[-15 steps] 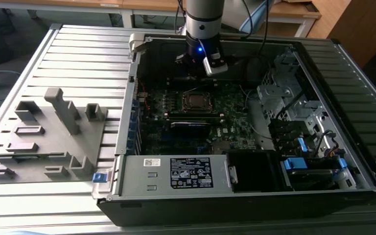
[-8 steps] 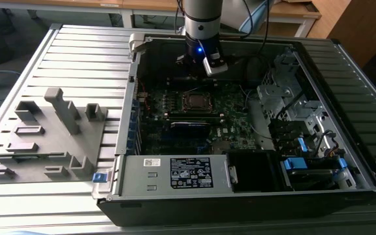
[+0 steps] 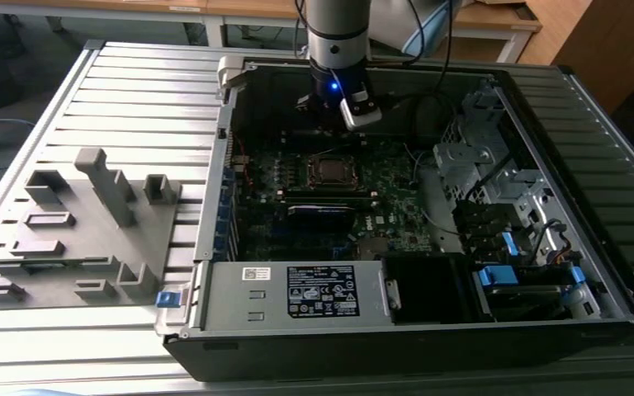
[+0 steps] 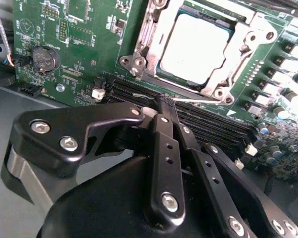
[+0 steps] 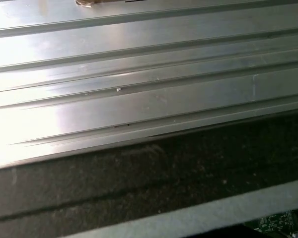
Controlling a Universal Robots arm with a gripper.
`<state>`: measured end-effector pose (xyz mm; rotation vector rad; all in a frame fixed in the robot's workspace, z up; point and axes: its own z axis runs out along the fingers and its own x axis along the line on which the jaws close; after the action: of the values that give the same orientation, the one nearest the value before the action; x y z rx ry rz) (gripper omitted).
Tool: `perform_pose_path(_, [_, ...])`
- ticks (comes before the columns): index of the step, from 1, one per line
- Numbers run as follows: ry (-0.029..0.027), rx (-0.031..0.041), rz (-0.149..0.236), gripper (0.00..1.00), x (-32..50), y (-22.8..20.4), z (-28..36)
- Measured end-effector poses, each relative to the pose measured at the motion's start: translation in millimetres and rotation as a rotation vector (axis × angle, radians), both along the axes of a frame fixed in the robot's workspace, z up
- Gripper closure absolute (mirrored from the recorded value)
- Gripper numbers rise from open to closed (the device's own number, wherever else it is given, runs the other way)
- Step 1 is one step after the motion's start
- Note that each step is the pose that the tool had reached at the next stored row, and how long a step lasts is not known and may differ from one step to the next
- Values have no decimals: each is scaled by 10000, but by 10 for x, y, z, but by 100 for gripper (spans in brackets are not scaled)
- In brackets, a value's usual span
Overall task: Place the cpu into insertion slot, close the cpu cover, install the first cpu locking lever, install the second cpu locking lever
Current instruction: 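Install the first cpu locking lever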
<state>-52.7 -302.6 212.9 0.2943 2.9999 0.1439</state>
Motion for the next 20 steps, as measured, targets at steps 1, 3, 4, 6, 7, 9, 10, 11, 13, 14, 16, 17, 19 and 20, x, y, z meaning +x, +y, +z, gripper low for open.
perform_pose_path(1, [-39,0,-1,89,-1,0,-8])
perform_pose_path(3, [-119,-2,0,89,-4,0,-22])
perform_pose_path(4, [-138,-3,0,89,-6,-1,-24])
perform_pose_path(6, [-146,-3,1,89,-7,0,-25])
perform_pose_path(7, [-151,0,0,89,-7,0,-27])
perform_pose_path(9, [-157,4,-14,89,-9,4,-31])
perform_pose_path(10, [-160,4,-18,89,-10,5,-32])
perform_pose_path(11, [-161,3,-21,89,-12,6,-33])
perform_pose_path(13, [-163,2,-26,89,-17,8,-33])
perform_pose_path(14, [-165,1,-30,89,-20,9,-34])
perform_pose_path(16, [-166,1,-39,89,-25,11,-35])
perform_pose_path(17, [-167,2,-44,89,-27,11,-36])
perform_pose_path(19, [-179,5,-57,89,-30,12,-43])
perform_pose_path(20, [-192,4,-68,89,-31,12,-49])
